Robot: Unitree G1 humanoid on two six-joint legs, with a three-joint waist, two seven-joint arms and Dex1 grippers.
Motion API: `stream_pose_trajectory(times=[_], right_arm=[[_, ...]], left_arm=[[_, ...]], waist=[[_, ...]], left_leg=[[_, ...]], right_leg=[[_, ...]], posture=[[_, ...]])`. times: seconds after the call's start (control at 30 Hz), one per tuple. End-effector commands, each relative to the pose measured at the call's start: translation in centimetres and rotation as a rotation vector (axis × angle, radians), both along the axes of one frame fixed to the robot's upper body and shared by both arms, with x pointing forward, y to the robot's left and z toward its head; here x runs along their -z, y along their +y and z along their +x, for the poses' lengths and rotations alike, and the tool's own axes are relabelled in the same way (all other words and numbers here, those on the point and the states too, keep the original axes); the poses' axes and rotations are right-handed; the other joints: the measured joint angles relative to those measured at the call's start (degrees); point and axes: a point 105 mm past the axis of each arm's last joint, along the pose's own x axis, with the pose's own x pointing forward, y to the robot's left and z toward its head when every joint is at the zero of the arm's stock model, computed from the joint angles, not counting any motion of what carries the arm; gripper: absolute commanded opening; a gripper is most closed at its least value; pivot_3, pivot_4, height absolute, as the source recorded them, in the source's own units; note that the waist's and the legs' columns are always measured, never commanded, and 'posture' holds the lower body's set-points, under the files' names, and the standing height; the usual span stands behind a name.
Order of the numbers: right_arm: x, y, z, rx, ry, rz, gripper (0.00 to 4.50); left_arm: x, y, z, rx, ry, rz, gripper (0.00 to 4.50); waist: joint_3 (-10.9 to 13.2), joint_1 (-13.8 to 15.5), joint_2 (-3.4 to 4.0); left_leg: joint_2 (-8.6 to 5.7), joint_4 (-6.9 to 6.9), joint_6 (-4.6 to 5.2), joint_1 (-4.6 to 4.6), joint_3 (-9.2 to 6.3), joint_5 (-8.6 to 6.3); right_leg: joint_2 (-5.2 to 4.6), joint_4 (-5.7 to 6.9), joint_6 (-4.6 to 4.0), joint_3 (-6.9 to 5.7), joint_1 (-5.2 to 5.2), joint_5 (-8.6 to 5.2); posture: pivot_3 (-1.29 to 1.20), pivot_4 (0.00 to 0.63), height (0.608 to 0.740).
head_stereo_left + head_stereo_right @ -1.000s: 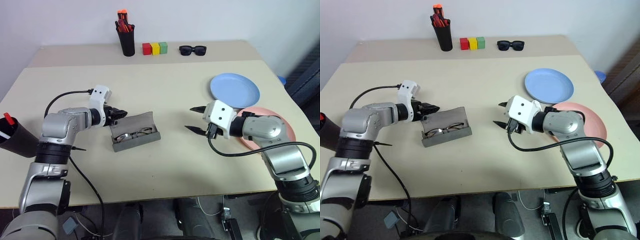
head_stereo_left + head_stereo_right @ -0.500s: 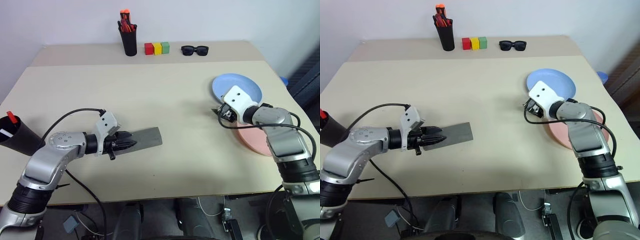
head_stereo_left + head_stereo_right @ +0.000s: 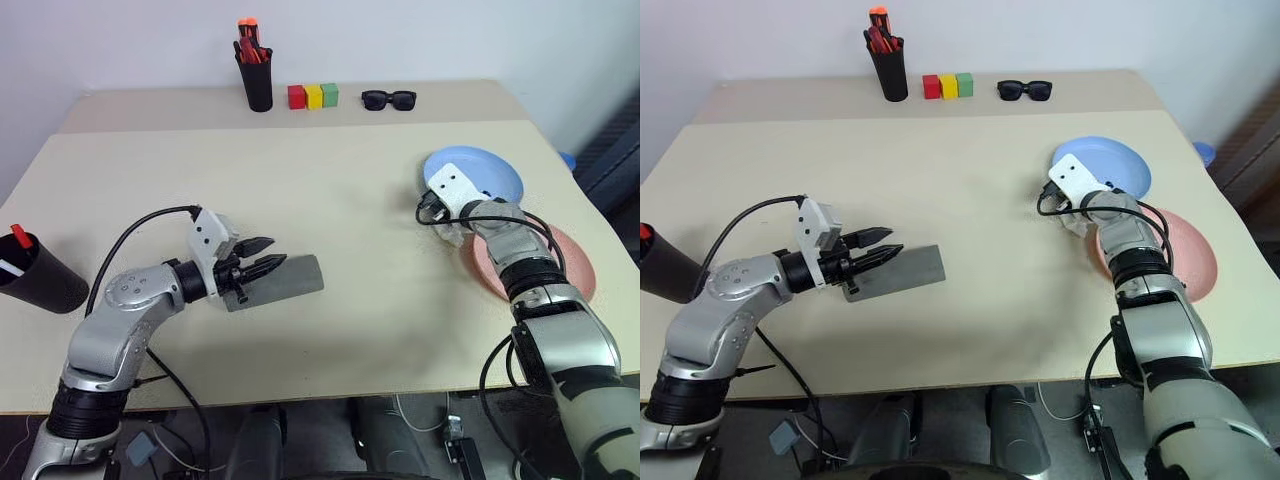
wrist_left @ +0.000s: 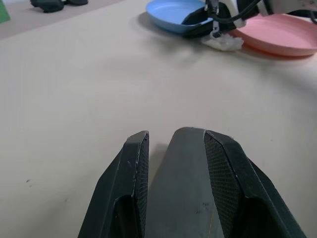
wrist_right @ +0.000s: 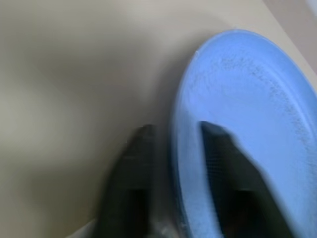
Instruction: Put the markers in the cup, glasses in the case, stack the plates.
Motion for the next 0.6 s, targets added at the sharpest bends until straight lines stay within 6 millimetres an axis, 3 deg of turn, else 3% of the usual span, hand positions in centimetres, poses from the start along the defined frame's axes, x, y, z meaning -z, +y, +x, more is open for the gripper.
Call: stream_pose_trajectory(times=[0.03,0.17,0.37,0.6], right_arm=[[-3.4,0.8,0.6,-0.059,-0.134,-0.043,0.03],[-5.8,1.4,-0.4,-0.151,-0.263,-0.165,0.03],[-8.5,-0.2,-6.1,-0.198,-0.300,-0.135,0.03],[-4.2,-2.6,-15.5,-0.156,-0.013,-0.089,0.03]], left_arm=[[-1.0,-0.2,-0.3,-0.012,-0.064,-0.012,1.74],[-0.7,-0.4,0.2,-0.035,-0.099,0.000,1.74],[-0.4,-1.6,0.4,0.007,-0.105,-0.041,1.74],[-0.4,-4.3,2.4,0.105,-0.090,-0.076,1.74]], waist=[[0.0,-0.1,0.07],[0.0,-0.2,0.08],[0.0,0.7,0.14],[0.0,1.9,0.23]], left_leg=[[0.00,0.00,0.00,0.00,0.00,0.00],[0.00,0.00,0.00,0.00,-0.01,0.00],[-0.01,0.00,0.03,-0.02,-0.05,-0.02],[-0.03,0.12,0.08,-0.02,-0.03,-0.04]], right_leg=[[0.01,0.00,0.00,0.00,0.00,0.00],[0.01,0.01,0.01,0.00,0.00,0.00],[0.01,0.02,0.04,-0.02,0.00,-0.02],[0.02,-0.02,0.04,0.00,0.10,-0.07]], posture=[[0.00,0.150,0.740],[0.00,0.150,0.740],[0.00,0.150,0.740],[0.00,0.150,0.740]])
